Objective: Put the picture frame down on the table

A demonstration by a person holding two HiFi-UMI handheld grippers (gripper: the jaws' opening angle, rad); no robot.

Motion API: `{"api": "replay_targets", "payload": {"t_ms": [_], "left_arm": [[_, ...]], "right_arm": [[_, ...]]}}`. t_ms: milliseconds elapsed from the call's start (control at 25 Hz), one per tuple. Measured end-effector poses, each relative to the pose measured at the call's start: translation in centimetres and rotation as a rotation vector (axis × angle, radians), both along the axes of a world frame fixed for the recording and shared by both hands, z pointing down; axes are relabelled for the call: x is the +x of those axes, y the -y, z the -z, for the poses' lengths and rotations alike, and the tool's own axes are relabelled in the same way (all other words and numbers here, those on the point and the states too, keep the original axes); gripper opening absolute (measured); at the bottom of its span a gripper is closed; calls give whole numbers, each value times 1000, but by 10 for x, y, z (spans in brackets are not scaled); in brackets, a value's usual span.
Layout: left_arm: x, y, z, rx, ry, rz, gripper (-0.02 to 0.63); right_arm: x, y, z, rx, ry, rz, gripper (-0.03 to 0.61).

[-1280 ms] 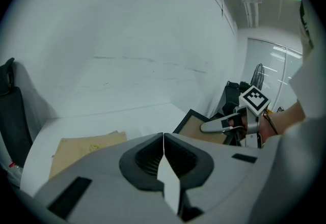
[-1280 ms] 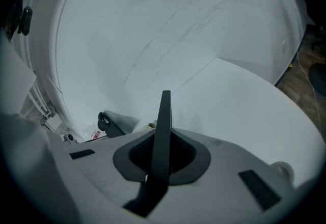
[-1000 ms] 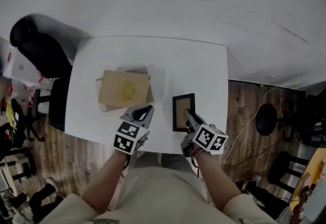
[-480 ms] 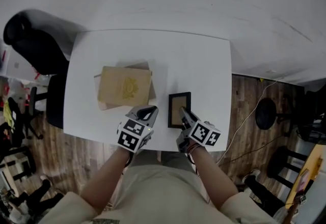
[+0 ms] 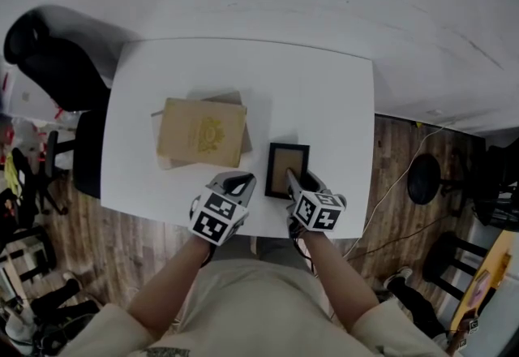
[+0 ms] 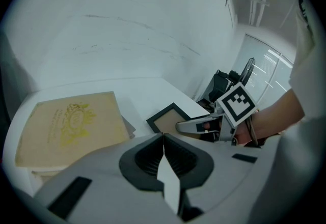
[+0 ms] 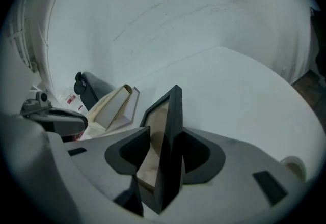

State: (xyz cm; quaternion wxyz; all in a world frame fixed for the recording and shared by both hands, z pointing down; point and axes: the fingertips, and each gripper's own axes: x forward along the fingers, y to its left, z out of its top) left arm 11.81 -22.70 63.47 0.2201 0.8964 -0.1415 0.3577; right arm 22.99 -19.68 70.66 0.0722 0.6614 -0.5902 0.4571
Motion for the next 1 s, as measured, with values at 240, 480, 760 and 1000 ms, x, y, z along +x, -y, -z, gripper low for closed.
{"api": "replay_targets", "payload": {"t_ms": [240,480,760,1000], "left_arm": [[-3,0,0,-2,9,-8,23],[-18,-4,8,1,15,-2,24],[-22,8,23,40,-10,11,23],[-15,25,54,80,-74,38,23]], "right_arm": [[1,-2,-15,-133,-161,120,236],[-1,-5,-15,-171,-197,125,256],[3,11,46,-31,-156,82,238],[0,31,118,146,-290,247,144]]}}
